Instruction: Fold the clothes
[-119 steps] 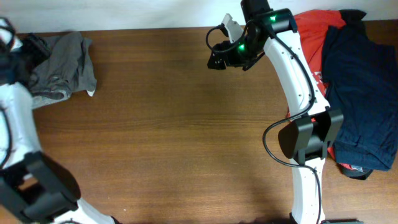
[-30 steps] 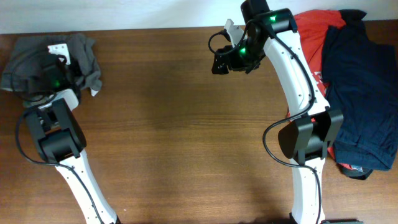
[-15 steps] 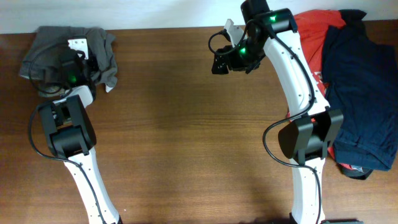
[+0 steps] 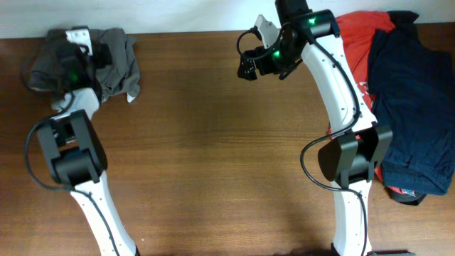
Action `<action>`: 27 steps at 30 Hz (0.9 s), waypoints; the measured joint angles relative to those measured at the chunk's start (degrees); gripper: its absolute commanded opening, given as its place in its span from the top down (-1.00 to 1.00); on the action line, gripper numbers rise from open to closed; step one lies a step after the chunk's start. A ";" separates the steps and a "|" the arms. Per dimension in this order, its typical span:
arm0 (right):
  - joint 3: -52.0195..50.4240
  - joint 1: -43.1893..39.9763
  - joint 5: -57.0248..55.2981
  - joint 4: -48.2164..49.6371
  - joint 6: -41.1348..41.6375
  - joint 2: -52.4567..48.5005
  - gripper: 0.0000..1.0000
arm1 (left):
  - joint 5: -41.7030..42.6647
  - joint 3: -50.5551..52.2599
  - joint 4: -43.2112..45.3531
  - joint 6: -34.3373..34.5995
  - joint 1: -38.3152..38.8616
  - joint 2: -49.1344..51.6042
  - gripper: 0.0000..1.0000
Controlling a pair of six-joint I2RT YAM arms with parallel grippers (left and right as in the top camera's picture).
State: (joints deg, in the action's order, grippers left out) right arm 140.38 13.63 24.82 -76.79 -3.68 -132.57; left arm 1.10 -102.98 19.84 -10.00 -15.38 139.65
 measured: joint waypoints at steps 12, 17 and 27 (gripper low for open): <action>29.27 0.00 -8.85 -7.96 -0.39 3.06 -0.98 | 1.40 -1.60 -32.87 5.55 0.26 -36.35 -0.98; 37.31 0.00 -16.02 -8.68 -0.66 14.99 -0.97 | 1.77 -2.01 -37.62 6.69 0.26 -45.05 -0.98; 39.85 0.00 -19.50 -9.01 -0.83 36.63 -0.98 | 1.97 -1.92 -40.85 7.06 0.26 -46.86 -0.98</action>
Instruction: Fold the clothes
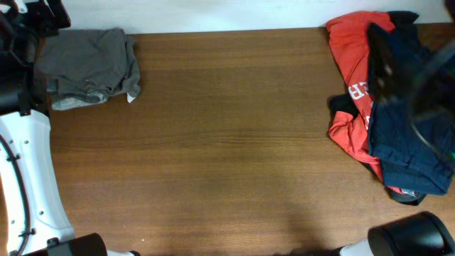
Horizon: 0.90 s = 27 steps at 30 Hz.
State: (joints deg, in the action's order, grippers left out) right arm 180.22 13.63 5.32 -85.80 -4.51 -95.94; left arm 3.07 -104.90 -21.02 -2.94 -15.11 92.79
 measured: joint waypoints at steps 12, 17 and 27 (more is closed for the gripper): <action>-0.66 0.00 -1.14 -2.73 0.00 2.08 -0.97 | 0.02 0.02 -20.50 0.04 0.00 0.00 -0.98; -4.50 0.00 -4.44 -3.98 -0.02 5.18 -0.97 | 0.00 0.02 -29.62 0.20 0.00 0.00 -0.98; -49.83 0.00 -10.91 31.52 -0.04 26.38 -0.98 | 0.00 0.02 -36.87 0.24 0.00 0.00 -0.98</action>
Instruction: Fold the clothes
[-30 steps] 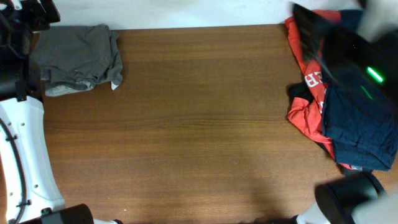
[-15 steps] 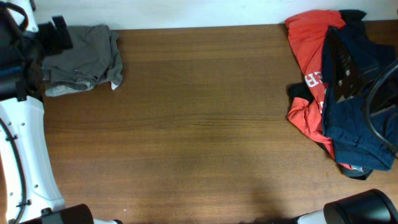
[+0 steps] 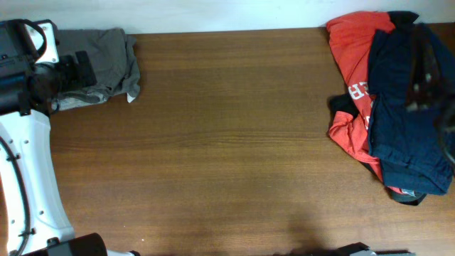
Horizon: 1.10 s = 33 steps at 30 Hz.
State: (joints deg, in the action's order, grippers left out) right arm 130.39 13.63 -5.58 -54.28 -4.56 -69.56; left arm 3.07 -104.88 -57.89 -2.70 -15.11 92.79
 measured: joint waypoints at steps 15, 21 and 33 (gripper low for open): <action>-83.34 -3.34 2.16 47.80 -0.90 24.92 -0.97 | 0.02 0.00 0.00 0.00 0.00 0.00 -0.98; -104.72 -7.15 3.78 58.40 -1.09 37.20 -0.98 | 0.15 0.00 -0.07 0.00 0.00 0.00 -0.98; -127.23 -11.19 4.63 60.76 -1.25 58.53 -0.97 | 0.15 0.00 -0.04 0.00 0.00 0.00 -0.99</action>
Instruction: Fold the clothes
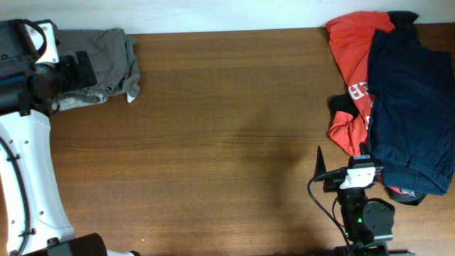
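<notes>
A folded grey garment [106, 50] lies at the table's back left corner. My left gripper [79, 67] rests over its left part; the overhead view does not show how its jaws stand. At the right edge a navy garment [412, 99] lies crumpled on top of a red garment [348, 50]. My right arm is drawn low at the front right, and its gripper [333, 178] sits just left of the pile's front end, holding nothing that I can see. Its jaws are too small to read.
The brown wooden table [227, 142] runs wide between the grey garment and the pile. A white wall borders the back edge. The left arm's white links [32, 178] run along the left edge. The right arm's base [366, 220] stands at the front edge.
The right arm was a blur over the navy garment at the far right; it now sits low at the front right, beside the pile. The left arm and all garments are unchanged.
First the left gripper was on the grey garment and the right gripper hung over the back middle of the table. Then both arms were out to the sides, the right blurred over the pile. The left settled by the grey garment; the right is now low in front.
</notes>
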Action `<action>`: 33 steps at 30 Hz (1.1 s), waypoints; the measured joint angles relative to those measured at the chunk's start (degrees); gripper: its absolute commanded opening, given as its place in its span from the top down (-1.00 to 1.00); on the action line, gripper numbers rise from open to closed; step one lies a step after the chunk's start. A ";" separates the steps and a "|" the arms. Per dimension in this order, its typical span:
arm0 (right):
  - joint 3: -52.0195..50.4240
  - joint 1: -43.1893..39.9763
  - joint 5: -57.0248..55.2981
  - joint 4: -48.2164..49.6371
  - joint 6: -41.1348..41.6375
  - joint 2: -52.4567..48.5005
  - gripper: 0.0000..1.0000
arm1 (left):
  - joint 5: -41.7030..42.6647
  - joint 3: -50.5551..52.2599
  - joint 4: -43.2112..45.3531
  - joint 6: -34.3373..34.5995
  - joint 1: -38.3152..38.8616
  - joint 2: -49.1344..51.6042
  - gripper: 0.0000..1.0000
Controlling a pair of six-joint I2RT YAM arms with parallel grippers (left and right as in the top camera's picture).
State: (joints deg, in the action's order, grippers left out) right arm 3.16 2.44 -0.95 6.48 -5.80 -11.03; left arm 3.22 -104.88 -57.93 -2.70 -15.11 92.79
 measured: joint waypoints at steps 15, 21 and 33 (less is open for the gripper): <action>-2.56 -0.04 0.20 -10.62 0.02 10.16 -0.97 | 0.00 0.00 0.00 0.00 0.00 0.00 -0.98; -2.56 -0.04 0.22 -10.64 0.00 10.19 -0.98 | 0.00 0.00 -0.02 0.00 0.00 0.00 -0.98; -2.56 -0.04 0.22 -10.64 0.02 10.19 -0.97 | 0.00 0.00 -0.02 0.00 0.00 0.00 -0.98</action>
State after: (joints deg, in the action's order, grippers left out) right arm 0.60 2.39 -0.73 -4.16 -5.78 -0.84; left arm 3.22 -104.88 -57.95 -2.70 -15.11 92.79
